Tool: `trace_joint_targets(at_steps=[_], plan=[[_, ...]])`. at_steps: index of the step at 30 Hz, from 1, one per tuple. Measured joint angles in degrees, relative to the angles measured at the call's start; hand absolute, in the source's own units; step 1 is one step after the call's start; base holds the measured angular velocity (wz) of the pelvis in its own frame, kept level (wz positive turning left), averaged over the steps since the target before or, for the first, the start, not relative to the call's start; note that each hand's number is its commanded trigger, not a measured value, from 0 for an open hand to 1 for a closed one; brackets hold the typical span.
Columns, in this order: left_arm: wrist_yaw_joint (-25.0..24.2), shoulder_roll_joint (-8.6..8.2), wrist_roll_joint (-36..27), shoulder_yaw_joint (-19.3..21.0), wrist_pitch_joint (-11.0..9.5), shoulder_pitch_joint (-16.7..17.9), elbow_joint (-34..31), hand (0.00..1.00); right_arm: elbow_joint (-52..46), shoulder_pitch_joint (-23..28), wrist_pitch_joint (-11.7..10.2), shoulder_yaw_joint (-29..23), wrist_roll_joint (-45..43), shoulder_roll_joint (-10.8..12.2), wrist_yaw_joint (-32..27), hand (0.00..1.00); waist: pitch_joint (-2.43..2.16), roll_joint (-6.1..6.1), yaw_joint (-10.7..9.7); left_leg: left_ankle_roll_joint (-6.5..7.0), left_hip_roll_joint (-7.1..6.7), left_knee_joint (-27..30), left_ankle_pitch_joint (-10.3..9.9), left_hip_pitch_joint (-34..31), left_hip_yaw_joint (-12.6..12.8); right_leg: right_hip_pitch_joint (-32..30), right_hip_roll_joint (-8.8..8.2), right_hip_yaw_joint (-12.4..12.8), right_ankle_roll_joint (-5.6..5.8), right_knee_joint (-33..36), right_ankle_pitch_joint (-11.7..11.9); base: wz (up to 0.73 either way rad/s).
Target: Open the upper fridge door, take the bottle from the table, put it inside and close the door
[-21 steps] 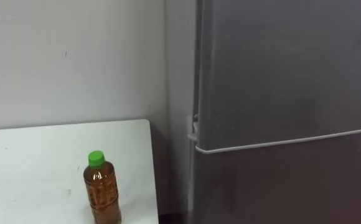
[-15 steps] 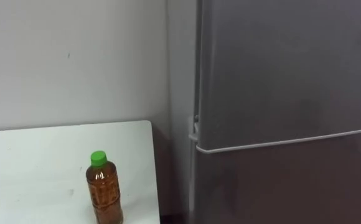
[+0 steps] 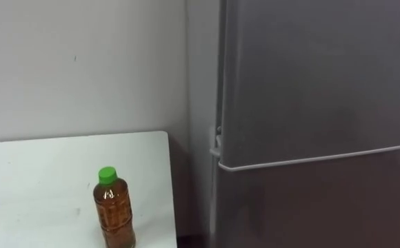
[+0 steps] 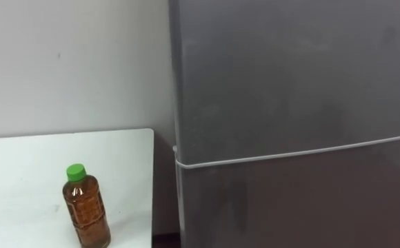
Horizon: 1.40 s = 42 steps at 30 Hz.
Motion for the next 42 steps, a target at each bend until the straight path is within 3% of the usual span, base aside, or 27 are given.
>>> trace_joint_targets(at_steps=[6,11,21,23,28,34,37,42], plan=[[0.3,0.04,-0.7,0.1,0.0,0.2,0.1,0.0,0.0,0.1,0.0,0.0,0.3,0.0,0.0,0.0,0.0,0.12,0.1,-0.04,0.03,0.0,-0.1,0.3,0.1,0.6,0.06,0.1,0.01,0.0,0.0,0.0],[0.5,-0.01,-2.8,2.6,0.0,0.5,0.1,0.0,-0.1,0.3,0.1,-0.3,0.1,-0.1,-0.1,0.0,-0.05,0.31,0.3,-0.15,0.08,0.0,-0.3,0.9,0.1,0.9,0.18,0.6,-0.04,0.0,-0.2,0.0],[2.8,0.42,-11.1,11.6,0.4,0.5,-1.9,0.0,-0.4,0.7,0.6,-4.8,-0.6,-0.3,0.1,0.0,-0.33,2.62,0.5,-0.13,0.07,0.2,-0.3,1.1,0.1,0.8,0.28,1.5,-0.08,0.2,-0.2,-0.01],[3.5,0.43,-13.9,14.5,0.4,0.3,-3.7,0.0,-0.4,0.7,0.6,-5.2,-0.5,-0.6,0.2,0.0,-0.17,2.84,0.8,-0.13,0.07,0.2,-0.3,1.4,0.2,0.8,0.19,1.5,-0.15,0.6,-0.3,-0.03],[7.5,1.01,-23.3,19.3,0.2,-0.8,-14.9,0.0,-0.6,0.8,1.3,-8.0,-3.2,-1.4,0.2,0.0,-0.12,3.52,1.6,-0.12,0.02,0.2,-0.3,2.1,0.1,1.4,0.13,1.6,-0.13,1.0,-0.6,0.01],[13.7,3.08,-24.3,19.7,-1.1,-3.6,-27.6,0.0,-4.8,1.4,1.7,-9.2,-7.8,-1.6,-0.4,0.0,-0.22,3.76,1.6,-0.25,0.13,0.9,-0.4,1.8,-0.1,1.2,0.21,1.7,-0.3,1.2,-0.8,0.0],[15.6,3.39,-24.5,19.7,-2.6,-3.8,-35.6,0.0,-5.6,1.9,1.4,-9.4,-9.3,-1.6,-0.4,0.0,-0.57,4.48,1.6,-0.25,0.1,0.9,-0.4,1.9,-0.1,1.3,0.17,1.6,-0.3,1.4,-0.8,0.0],[17.8,3.93,-24.0,22.2,-3.1,-6.4,-45.8,0.0,-6.3,2.3,1.0,-9.6,-10.1,-1.3,-0.5,0.0,-0.53,4.54,1.6,-0.29,0.1,0.8,-0.5,1.8,-0.1,0.9,0.17,1.7,-0.36,1.9,-0.9,0.0]])
